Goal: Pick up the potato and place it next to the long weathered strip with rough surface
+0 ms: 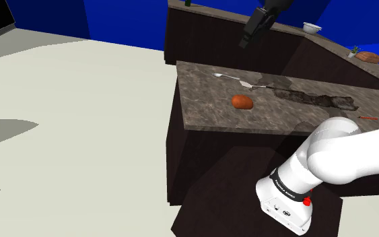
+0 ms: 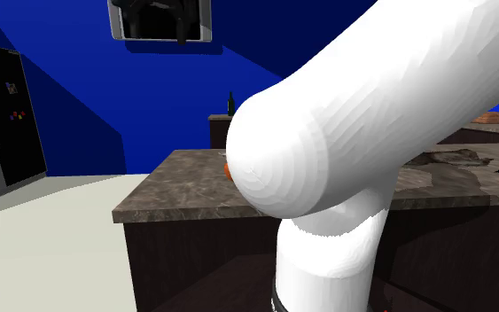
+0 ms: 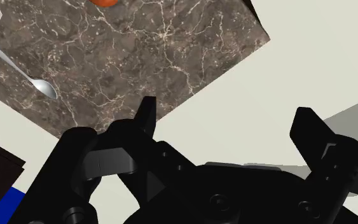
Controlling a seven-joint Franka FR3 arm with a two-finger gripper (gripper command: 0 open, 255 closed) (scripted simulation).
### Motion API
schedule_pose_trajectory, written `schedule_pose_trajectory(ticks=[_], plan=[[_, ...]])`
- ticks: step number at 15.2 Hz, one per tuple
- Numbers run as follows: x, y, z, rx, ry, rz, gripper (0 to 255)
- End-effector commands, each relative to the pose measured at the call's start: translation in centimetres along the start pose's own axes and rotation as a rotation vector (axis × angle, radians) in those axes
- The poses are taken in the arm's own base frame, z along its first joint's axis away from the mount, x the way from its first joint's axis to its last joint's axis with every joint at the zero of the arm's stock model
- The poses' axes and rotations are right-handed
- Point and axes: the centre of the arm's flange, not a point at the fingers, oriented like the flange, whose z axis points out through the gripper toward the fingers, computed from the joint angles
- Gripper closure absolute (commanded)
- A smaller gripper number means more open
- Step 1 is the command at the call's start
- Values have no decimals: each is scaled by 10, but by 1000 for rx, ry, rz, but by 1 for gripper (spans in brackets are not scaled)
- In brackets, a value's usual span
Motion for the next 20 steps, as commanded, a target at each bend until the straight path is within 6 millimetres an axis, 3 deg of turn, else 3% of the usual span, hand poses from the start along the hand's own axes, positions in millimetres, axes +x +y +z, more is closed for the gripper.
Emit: schedule_pose_trajectory(ticks=[1, 20], plan=[[0, 0, 0, 0, 0, 0, 0], [-4, 143, 209, 105, -228, -641, 0]])
